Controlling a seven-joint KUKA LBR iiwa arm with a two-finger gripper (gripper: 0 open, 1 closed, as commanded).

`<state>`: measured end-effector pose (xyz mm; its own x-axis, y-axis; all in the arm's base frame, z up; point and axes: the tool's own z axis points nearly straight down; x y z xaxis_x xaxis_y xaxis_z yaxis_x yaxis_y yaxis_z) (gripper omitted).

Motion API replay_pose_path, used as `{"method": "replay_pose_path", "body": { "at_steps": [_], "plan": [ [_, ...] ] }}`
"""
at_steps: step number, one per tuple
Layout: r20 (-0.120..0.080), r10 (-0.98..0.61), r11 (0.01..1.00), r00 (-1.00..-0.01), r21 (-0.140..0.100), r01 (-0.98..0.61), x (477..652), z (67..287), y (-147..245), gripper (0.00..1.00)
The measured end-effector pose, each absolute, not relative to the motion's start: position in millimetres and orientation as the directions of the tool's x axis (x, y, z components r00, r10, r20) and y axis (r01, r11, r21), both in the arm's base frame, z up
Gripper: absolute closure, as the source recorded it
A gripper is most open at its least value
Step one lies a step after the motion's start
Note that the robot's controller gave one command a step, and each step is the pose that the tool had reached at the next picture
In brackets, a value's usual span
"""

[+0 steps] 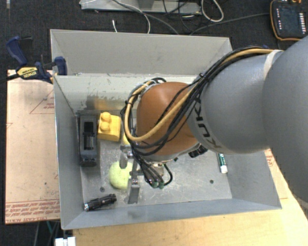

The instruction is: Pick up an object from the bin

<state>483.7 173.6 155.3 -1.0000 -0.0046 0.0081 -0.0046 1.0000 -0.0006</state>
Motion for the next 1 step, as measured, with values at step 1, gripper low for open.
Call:
{"method": "replay_pose_path", "body": {
  "at_steps": [1],
  "plan": [
    [0.001, 0.000, 1.000, -1.000, 0.001, 0.000, 485.9, 159.6, 172.5, 0.00]
  ]
}}
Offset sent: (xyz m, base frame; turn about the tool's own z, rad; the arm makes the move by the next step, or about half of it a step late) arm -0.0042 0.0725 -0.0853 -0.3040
